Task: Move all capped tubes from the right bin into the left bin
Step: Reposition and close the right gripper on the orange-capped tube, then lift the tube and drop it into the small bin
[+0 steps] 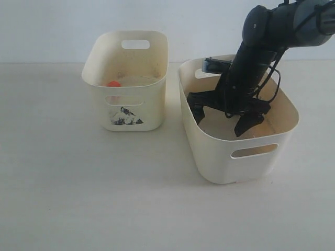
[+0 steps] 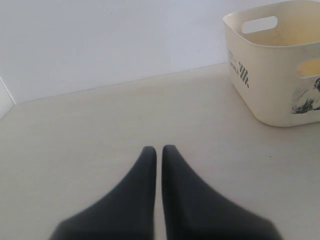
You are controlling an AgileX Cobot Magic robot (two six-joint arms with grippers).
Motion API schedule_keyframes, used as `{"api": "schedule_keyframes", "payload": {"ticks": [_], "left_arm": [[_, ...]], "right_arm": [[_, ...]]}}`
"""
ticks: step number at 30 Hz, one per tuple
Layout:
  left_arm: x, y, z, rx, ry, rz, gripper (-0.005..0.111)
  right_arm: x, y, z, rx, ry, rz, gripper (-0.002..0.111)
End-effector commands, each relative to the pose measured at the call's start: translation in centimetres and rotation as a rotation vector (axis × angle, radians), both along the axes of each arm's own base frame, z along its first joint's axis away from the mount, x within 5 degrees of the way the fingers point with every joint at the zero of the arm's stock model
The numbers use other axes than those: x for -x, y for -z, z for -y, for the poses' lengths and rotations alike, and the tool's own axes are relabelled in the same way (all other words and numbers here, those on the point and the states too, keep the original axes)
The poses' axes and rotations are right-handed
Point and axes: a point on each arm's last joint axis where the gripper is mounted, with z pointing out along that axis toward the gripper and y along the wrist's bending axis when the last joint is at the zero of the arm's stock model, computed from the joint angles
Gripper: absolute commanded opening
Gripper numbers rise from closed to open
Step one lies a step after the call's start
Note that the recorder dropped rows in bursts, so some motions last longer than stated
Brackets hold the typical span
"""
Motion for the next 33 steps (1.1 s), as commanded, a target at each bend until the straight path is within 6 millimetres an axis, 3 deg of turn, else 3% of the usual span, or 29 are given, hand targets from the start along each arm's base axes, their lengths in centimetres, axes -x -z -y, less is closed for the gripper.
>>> {"api": "schedule_keyframes", "payload": {"ticks": [1,6,9,11,13,20,21,29,32,33], "left_arm": [[0.0,-0.2,0.0,0.017,0.002,0.013,0.004],[0.0,-0.2,0.0,0.017,0.002,0.013,0.004],[0.0,-0.2,0.0,0.017,0.002,0.013,0.004],[0.0,-0.2,0.0,0.017,0.002,0.013,0.004],[0.0,-0.2,0.0,0.017,0.002,0.013,0.004],[0.0,-0.2,0.0,0.017,0.002,0.013,0.004],[0.0,-0.2,0.0,0.017,0.002,0.013,0.004],[0.0,-0.2,0.0,0.017,0.002,0.013,0.004],[0.0,-0.2,0.0,0.017,0.002,0.013,0.004],[0.0,-0.2,0.0,0.017,0.002,0.013,0.004]], "right_arm": [[-0.2,0.3,0.1,0.009,-0.025,0.017,0.101],[-0.2,3.2,0.0,0.021,-0.036,-0.057,0.101],[-0.2,4.1,0.0,0.026,-0.034,-0.077,0.101],[-0.2,4.3,0.0,0.026,-0.027,-0.082,0.094],[-0.2,4.3,0.0,0.027,-0.013,-0.088,0.078],[-0.1,4.3,0.0,0.029,-0.009,-0.102,0.004],[-0.1,4.3,0.0,0.030,-0.010,-0.101,0.000],[0.1,3.6,0.1,0.035,-0.044,-0.103,0.000],[0.2,1.7,0.2,0.043,-0.075,-0.063,0.000],[0.4,0.2,0.5,0.063,-0.092,-0.034,0.000]]}}
